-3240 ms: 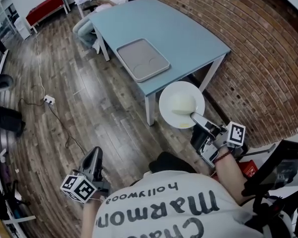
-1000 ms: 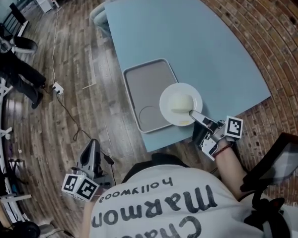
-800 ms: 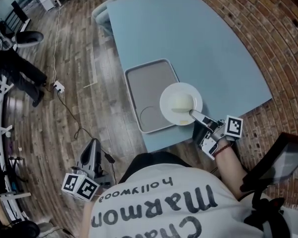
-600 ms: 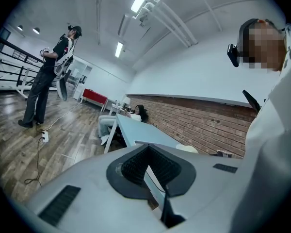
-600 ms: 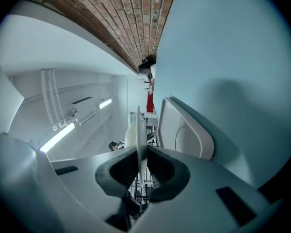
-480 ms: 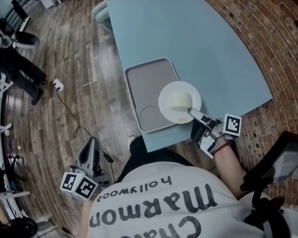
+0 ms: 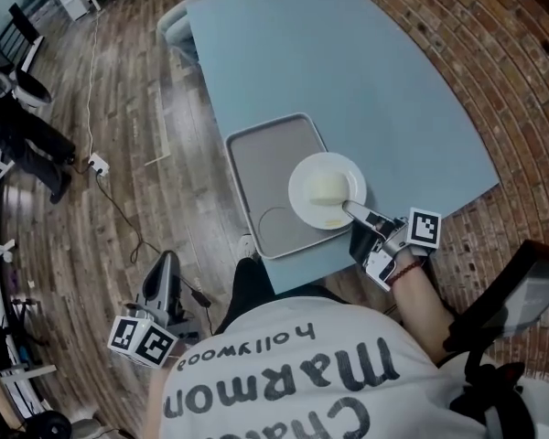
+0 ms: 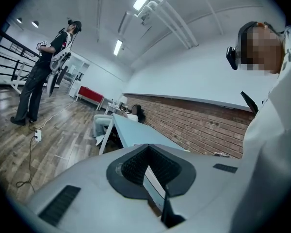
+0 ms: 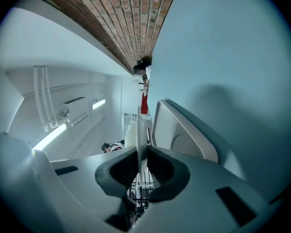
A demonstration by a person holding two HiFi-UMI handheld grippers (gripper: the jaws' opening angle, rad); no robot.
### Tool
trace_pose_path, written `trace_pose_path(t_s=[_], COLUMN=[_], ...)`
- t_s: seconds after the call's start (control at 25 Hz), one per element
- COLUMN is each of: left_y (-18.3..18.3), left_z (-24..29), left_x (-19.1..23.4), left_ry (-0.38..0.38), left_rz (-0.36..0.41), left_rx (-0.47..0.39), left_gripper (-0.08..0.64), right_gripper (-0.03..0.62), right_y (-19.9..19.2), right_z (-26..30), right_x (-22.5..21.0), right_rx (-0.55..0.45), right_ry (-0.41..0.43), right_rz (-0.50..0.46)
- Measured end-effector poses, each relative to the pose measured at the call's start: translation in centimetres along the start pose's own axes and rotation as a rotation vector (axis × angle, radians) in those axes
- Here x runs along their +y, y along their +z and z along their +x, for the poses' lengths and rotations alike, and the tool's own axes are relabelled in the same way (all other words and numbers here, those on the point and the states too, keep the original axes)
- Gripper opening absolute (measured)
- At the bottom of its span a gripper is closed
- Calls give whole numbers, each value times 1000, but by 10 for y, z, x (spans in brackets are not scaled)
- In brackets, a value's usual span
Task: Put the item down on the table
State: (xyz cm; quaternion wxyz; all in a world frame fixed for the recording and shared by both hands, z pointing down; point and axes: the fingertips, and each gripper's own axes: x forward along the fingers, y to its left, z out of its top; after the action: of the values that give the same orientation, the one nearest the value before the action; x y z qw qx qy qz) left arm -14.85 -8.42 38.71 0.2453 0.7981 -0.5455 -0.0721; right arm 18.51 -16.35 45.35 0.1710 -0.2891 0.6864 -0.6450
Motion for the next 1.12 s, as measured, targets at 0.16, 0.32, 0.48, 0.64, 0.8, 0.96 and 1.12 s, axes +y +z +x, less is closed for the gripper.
trace_pose_path(t_s=[0.16,0.32,0.48,0.64,0.8,0.96,1.12], left_y=[3,4,10,12,16,14,13], left_z=[18,25,30,30,31,34,34], left_x=[4,16,26,38,45,52,61], left_ry=[-23,-6,2,15,25,33,48], left_rz=[-5,-17,-20,-32,-36,-40,-54], left_rx=[14,27,27,32,32,38,40], left_gripper=[5,5,5,5,5,5,5], right_gripper=[38,38,38,38,38,38,38], right_y=[11,18,22,23,23,25,23], right_z=[11,24,34,45,55,64,73], right_x=[1,-4,-8,-11,-17,-24,-34], right_rx=[-10,-8,-13,-17,2,14,42], right_ry=[-10,-42,-71,-92,-142,-177,-269], right_rz=[-1,2,8,19,-4,-27,-23])
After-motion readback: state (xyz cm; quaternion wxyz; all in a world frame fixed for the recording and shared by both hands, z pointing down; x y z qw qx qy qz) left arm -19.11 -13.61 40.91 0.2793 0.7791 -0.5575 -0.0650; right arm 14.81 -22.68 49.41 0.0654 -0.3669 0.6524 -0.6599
